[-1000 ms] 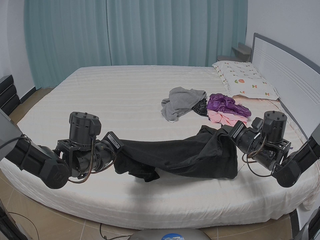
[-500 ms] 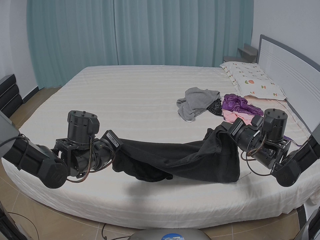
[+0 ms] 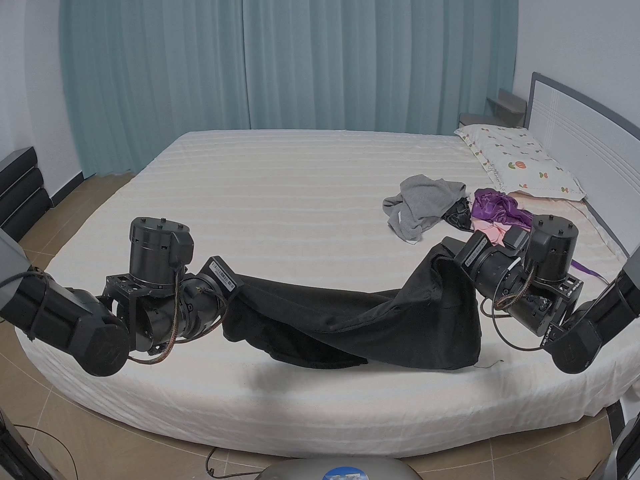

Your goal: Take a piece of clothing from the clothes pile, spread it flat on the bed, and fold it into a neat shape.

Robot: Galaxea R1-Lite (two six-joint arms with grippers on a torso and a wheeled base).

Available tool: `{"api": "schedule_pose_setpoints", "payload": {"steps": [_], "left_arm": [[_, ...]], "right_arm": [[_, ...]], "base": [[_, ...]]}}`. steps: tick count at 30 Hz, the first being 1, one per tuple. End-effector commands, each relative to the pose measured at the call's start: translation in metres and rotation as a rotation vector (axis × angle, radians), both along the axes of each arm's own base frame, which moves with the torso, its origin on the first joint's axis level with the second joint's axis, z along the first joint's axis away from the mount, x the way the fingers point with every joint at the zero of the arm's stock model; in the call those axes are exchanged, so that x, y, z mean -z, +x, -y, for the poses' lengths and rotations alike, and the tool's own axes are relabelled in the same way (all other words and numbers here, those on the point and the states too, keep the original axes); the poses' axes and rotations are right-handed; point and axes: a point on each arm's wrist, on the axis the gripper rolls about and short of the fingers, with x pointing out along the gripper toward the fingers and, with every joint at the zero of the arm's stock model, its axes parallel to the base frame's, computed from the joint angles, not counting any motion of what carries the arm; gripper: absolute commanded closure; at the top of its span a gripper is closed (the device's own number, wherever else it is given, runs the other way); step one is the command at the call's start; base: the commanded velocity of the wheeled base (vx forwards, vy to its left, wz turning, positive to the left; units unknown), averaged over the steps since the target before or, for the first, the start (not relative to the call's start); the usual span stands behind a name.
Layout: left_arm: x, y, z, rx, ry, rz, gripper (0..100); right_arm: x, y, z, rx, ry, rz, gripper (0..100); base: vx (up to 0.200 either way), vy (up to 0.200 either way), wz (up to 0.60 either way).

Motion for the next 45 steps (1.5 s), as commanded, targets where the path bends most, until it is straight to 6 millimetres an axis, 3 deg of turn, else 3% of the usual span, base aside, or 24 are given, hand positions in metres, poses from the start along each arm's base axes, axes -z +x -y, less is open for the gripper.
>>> {"api": "schedule_pose_setpoints", "payload": {"steps": [1, 14, 22, 35, 41, 43, 44, 45], "left_arm": [[-0.002, -0.001, -0.001, -0.003, -0.002, 0.004, 100], [-0.006, -0.006, -0.004, -0.003, -0.009, 0.015, 100], [-0.006, -0.015, -0.008, -0.002, -0.003, 0.010, 100], [-0.005, -0.032, -0.008, 0.020, 0.009, -0.006, 100], [-0.026, -0.055, -0.017, 0.031, -0.019, 0.054, 100], [-0.027, -0.057, -0.017, 0.033, -0.020, 0.057, 100], [-0.037, -0.069, -0.023, 0.034, -0.018, 0.066, 100], [-0.037, -0.069, -0.023, 0.034, -0.018, 0.066, 100]], "right_arm": [[-0.001, 0.000, 0.000, 0.000, 0.001, 0.002, 100], [-0.001, -0.002, 0.001, 0.005, -0.001, 0.001, 100], [-0.002, -0.007, 0.003, 0.011, -0.002, 0.000, 100], [-0.013, -0.055, 0.021, -0.008, -0.001, -0.002, 100], [-0.032, -0.086, 0.030, -0.029, 0.027, 0.058, 100], [-0.033, -0.088, 0.031, -0.031, 0.028, 0.064, 100], [-0.043, -0.105, 0.035, -0.045, 0.044, 0.106, 100], [-0.043, -0.105, 0.035, -0.045, 0.044, 0.106, 100]], "base": [[0.000, 0.200, 0.00], [0.000, 0.200, 0.00], [0.000, 0.000, 0.00], [-0.046, 0.000, 0.00], [-0.200, 0.000, 0.00], [-0.200, 0.000, 0.00], [-0.200, 0.000, 0.00], [-0.200, 0.000, 0.00]]}}
